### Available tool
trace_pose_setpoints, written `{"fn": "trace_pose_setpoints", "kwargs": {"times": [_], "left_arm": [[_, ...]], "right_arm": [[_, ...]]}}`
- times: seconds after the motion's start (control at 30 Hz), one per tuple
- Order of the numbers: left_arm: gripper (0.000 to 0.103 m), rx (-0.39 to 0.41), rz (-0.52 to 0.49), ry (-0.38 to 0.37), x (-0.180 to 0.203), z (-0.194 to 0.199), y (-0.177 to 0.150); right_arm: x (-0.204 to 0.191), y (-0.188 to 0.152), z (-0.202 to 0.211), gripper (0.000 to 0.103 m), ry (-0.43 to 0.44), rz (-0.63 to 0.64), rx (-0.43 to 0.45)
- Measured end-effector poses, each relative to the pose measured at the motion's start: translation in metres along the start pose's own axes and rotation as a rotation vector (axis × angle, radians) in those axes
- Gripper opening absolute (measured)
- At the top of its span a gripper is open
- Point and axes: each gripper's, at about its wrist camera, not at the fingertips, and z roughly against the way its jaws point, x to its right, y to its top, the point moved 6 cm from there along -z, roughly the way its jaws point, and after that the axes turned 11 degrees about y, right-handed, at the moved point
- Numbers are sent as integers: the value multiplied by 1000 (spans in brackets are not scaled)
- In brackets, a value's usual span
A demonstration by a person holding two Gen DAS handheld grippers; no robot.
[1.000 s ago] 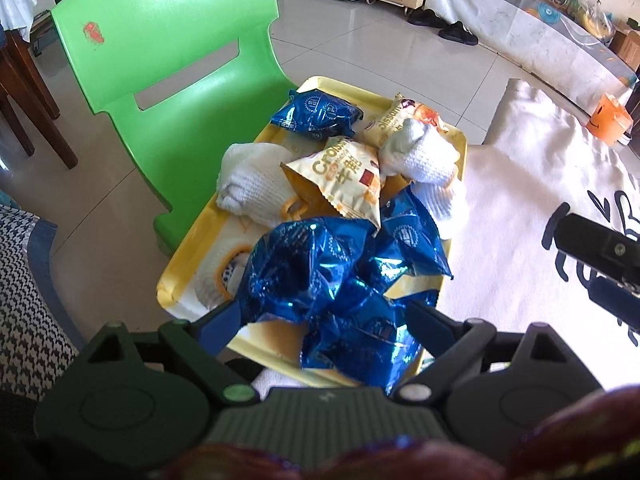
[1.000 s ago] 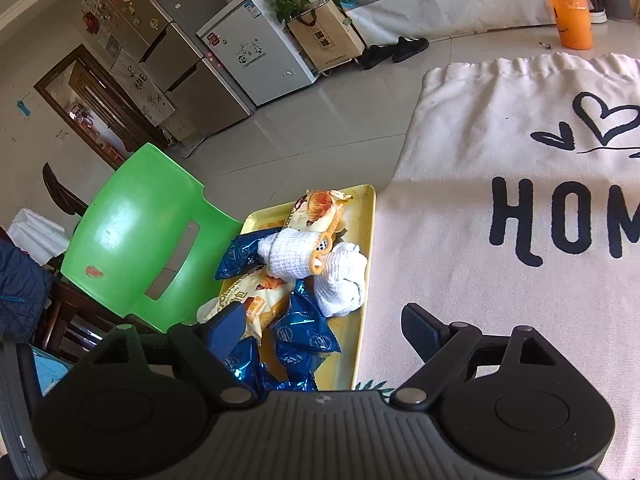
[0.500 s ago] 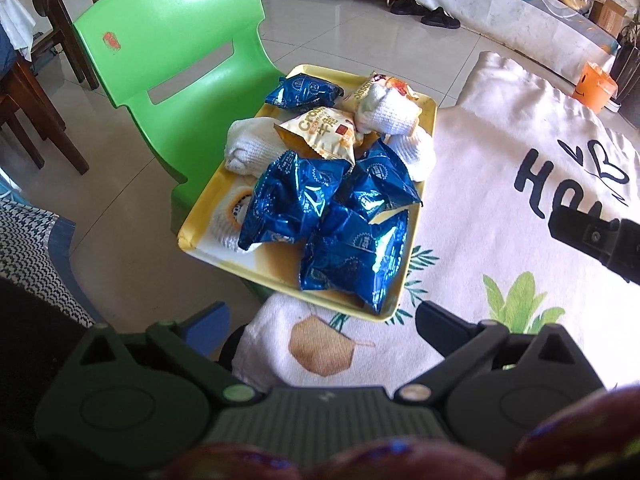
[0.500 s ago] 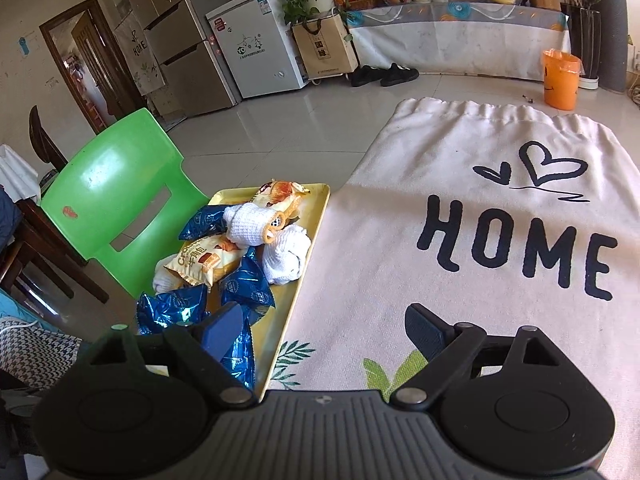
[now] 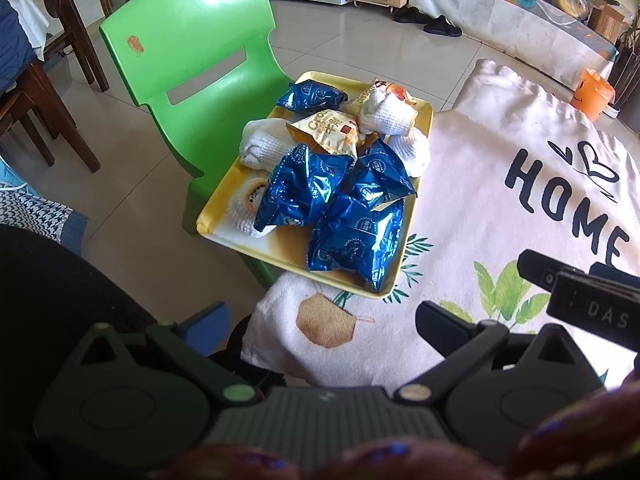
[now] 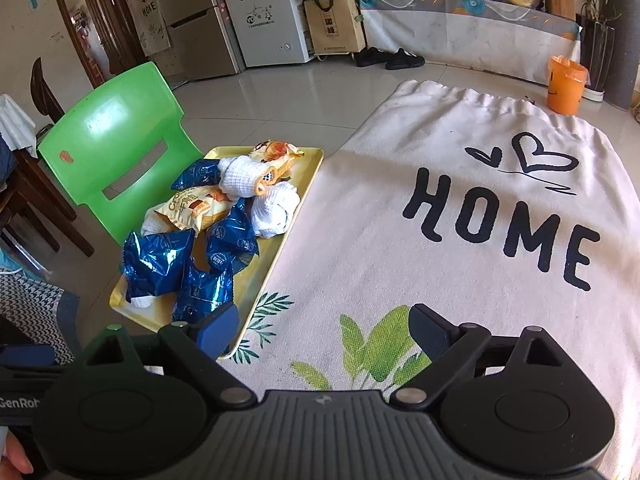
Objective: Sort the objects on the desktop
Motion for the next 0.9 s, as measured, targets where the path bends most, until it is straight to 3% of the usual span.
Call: {"fn": "trace_pose_setpoints", "kwargs": {"times": [0.43, 0.9], "left_arm": [[103, 28, -5, 27, -5, 8, 1], [103, 27, -6, 30, -6, 10, 0]], "right_arm": [[-14, -11, -7, 93, -5, 107, -49], [-19, -13, -8, 93, -1, 134, -53]]}}
